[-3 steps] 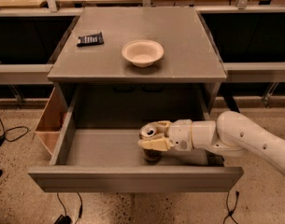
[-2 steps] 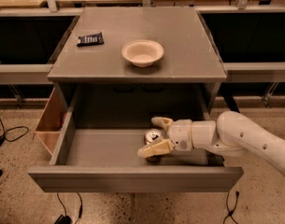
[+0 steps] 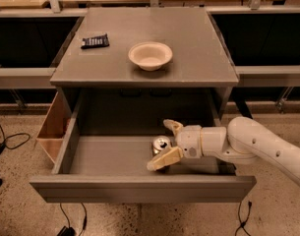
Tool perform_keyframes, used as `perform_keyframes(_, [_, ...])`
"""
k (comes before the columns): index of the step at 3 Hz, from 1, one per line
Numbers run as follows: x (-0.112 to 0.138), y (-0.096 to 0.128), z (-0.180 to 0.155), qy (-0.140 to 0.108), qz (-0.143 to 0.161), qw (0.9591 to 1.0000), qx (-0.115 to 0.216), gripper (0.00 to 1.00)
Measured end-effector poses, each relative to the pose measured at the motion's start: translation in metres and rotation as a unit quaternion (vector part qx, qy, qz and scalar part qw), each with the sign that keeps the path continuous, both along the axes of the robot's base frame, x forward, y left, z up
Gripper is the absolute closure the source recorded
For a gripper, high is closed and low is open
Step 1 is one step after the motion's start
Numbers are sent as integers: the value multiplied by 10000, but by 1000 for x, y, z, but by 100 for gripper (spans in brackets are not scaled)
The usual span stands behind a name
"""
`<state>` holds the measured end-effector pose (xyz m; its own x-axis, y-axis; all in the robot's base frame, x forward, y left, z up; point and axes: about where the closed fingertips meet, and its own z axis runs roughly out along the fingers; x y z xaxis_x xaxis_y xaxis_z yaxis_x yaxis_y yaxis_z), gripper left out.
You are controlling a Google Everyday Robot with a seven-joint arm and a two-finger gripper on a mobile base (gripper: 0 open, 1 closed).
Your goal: Place orange can into top drawer
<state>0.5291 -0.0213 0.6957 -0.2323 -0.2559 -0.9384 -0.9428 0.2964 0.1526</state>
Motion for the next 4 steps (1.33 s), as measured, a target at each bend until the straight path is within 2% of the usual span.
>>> perform_keyframes(1, [5,0,27,-273,312,9981,456,0])
perform_keyframes(2, [-10,-16,101,-994,1020,9889,431,0])
perform_keyframes(3, [-37,-28,155,-1593,1145,9802,-278,0])
perform_keyframes(4, [-71,-31,183,-2161,916,9623,-1371,0])
